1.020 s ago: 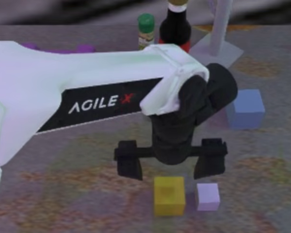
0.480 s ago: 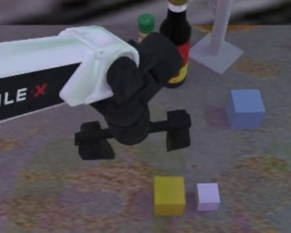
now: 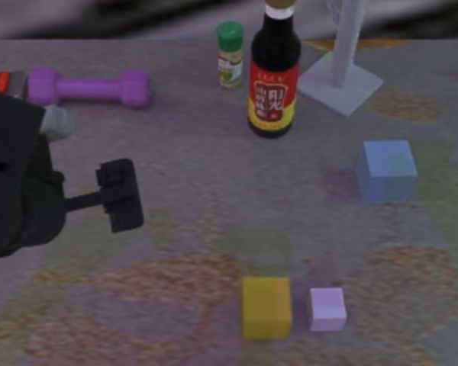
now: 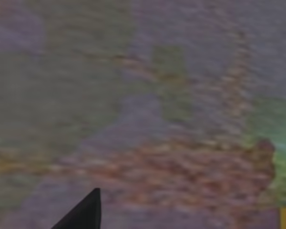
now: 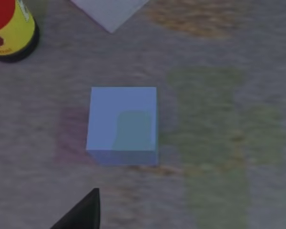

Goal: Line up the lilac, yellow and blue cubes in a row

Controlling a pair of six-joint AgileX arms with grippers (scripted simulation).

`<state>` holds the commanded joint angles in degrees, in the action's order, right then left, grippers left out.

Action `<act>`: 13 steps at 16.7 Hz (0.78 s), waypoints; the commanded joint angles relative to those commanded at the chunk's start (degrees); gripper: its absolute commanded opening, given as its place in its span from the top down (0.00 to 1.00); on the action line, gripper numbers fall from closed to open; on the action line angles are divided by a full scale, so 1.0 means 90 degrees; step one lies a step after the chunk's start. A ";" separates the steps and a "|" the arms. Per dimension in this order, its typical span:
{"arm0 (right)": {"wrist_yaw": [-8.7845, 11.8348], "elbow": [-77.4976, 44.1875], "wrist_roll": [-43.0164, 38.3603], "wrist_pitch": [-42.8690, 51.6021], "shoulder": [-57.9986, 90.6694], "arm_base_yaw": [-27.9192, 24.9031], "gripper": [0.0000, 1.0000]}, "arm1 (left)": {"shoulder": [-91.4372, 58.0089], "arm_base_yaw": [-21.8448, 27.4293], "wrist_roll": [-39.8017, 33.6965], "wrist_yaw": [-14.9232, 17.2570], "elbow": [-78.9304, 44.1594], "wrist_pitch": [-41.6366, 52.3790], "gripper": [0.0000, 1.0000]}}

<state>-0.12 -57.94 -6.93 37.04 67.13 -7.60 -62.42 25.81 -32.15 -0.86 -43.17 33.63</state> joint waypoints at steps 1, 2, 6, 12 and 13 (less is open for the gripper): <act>-0.0009 -0.0596 -0.0068 0.0400 0.0787 -0.0077 0.00 | 0.0607 -0.0284 0.0280 0.0004 0.0488 -0.0309 0.00; -0.0018 -0.1178 -0.0136 0.0793 0.1553 -0.0152 0.00 | 0.1218 -0.0564 0.0568 0.0008 0.0969 -0.0619 0.00; -0.0044 -0.3296 -0.0397 0.2215 0.4213 -0.0429 0.00 | 0.3612 -0.1616 0.1742 0.0037 0.2720 -0.1848 0.00; -0.0028 -0.5678 -0.0694 0.3574 0.6692 -0.0715 0.00 | 0.6326 -0.2738 0.3191 0.0086 0.4440 -0.3340 0.00; -0.0022 -0.5922 -0.0724 0.3692 0.6933 -0.0742 0.00 | 0.6579 -0.2845 0.3345 0.0091 0.4590 -0.3500 0.00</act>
<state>-0.32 -111.23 -13.44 70.27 129.53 -14.27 -3.21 0.21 -2.04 -0.04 -1.86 2.13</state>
